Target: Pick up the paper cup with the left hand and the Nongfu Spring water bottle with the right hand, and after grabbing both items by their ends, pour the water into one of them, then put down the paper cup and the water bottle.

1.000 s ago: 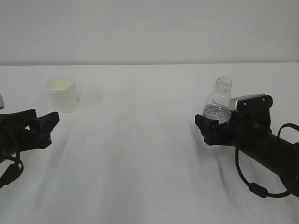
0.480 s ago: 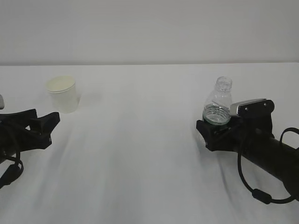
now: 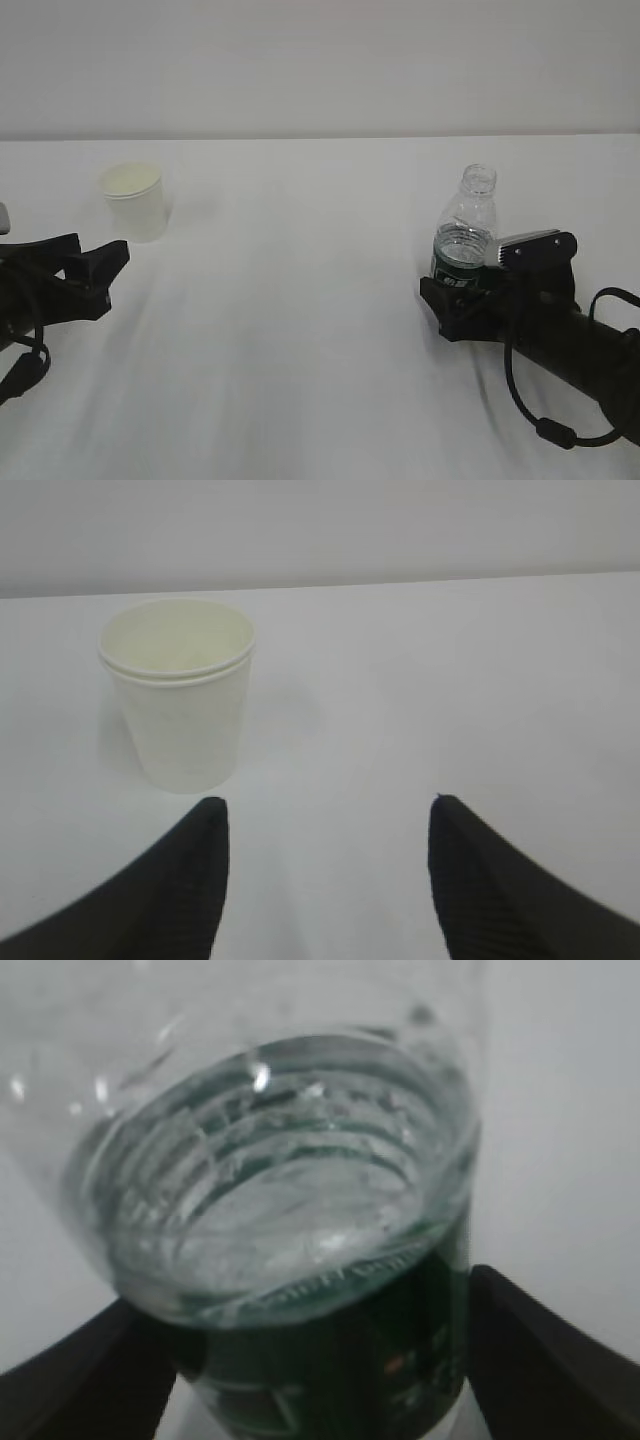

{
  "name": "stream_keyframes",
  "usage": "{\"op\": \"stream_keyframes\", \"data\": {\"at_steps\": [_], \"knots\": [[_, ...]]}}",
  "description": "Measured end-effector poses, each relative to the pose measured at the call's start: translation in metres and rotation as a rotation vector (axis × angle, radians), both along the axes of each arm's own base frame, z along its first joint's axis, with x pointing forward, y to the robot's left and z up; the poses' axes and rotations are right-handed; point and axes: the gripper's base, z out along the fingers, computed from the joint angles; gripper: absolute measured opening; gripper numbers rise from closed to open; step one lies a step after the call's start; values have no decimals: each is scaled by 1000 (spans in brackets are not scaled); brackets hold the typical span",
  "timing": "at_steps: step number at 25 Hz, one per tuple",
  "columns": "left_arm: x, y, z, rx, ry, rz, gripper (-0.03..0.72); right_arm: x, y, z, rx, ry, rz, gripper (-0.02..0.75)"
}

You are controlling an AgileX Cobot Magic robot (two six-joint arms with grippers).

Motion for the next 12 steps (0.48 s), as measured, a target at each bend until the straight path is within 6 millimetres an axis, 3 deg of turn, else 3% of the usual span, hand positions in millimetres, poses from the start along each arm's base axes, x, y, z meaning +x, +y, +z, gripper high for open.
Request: {"op": "stream_keyframes", "data": {"at_steps": [12], "knots": [[0,0,0,2,-1,-3,440,11,2,4,8,-38,2,630]]}}
